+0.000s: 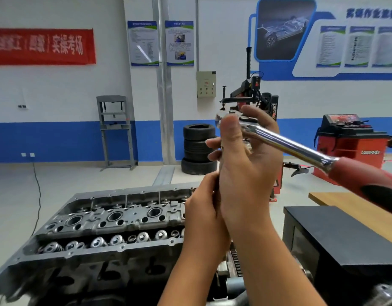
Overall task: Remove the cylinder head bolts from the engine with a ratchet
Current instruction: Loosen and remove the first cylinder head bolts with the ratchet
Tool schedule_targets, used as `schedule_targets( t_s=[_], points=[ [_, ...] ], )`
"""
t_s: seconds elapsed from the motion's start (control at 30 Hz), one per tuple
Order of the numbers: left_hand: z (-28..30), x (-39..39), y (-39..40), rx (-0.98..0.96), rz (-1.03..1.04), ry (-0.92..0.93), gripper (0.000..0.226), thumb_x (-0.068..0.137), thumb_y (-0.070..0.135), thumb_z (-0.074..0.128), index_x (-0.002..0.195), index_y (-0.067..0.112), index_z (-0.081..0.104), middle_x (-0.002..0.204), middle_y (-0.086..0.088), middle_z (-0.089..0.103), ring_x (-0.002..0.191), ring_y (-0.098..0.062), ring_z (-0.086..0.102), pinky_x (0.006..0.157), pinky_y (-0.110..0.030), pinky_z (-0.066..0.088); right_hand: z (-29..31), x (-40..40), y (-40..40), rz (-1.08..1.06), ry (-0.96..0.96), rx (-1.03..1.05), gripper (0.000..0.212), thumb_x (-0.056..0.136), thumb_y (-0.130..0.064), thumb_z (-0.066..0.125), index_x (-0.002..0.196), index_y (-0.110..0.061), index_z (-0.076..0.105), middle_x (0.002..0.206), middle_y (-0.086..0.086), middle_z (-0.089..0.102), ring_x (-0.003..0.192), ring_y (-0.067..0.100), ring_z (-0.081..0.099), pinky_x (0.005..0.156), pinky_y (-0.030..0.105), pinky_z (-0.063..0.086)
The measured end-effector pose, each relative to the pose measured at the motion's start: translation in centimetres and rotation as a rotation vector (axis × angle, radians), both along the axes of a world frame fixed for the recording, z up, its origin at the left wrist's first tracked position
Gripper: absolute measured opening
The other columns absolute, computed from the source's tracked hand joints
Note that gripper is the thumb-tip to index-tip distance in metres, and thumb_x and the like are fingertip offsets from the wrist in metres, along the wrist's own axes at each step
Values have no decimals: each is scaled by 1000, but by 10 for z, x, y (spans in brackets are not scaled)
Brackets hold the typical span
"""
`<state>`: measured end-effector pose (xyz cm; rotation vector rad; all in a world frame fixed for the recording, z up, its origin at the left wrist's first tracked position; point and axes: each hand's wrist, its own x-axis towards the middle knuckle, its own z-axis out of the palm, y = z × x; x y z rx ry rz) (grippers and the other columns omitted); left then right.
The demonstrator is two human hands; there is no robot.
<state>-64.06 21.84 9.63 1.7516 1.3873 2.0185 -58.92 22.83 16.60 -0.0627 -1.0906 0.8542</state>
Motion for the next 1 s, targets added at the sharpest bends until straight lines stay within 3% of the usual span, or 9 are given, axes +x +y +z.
schedule_targets(
  t_s=[0.1,0.23,0.37,0.47,0.6,0.73,0.83,0.9,1.0],
  points=[
    [1,-6,1,-18,-82,4,8,95,28,58,97,35,63,84,20,71,74,0,65,60,-15,51,-4,-5,0,22,63,-26,46,91,-46,63,123,-14,59,90,2,71,72,25,72,63,36,57],
    [-2,-15,0,-41,-207,-38,22,105,11,55,111,28,66,96,6,75,87,-15,70,75,-43,59,3,3,6,253,19,-156,49,86,-61,58,112,-20,69,88,10,69,63,22,63,56,32,48],
    [-3,-15,2,-64,-209,-62,18,105,20,57,103,35,67,85,0,70,66,-11,56,64,-35,48,13,30,23,525,-103,-228,50,83,-55,68,109,-12,69,98,10,70,71,27,68,65,39,49],
    [-3,-12,5,-42,-162,-63,22,103,13,61,99,34,66,84,-3,70,76,-24,63,70,-47,54,12,33,23,426,-109,-184,41,75,-42,80,104,-17,67,91,8,71,74,30,73,64,40,55],
    [-6,-11,7,-18,-109,-58,21,101,10,62,97,30,69,75,0,66,61,-15,50,61,-45,50,9,26,14,202,-84,-69,39,78,-35,85,102,-14,64,86,6,74,76,32,75,63,38,59],
    [-7,-12,4,-7,-125,-37,13,99,26,57,98,28,70,72,8,66,59,-11,50,58,-35,44,6,14,6,-101,-23,38,34,84,-16,86,103,-15,57,87,1,77,76,18,76,67,28,60],
    [-7,-16,0,-58,-174,-33,30,101,9,53,91,33,66,72,12,64,63,-8,52,60,-30,44,3,6,4,-344,-44,147,29,87,-19,84,101,-19,59,86,-5,74,78,13,76,69,20,56],
    [-6,-17,-3,-85,-211,-23,33,101,7,49,94,34,65,76,14,65,68,-7,55,64,-27,46,3,6,5,-358,-58,135,28,88,-22,83,104,-17,61,87,-2,74,78,14,75,69,20,56],
    [-5,-18,-3,-93,-235,-44,29,107,12,47,108,32,68,83,11,67,70,-4,56,68,-24,46,5,12,7,-112,-99,35,35,88,-27,80,111,-7,64,90,6,76,85,23,76,72,34,62]
  ],
)
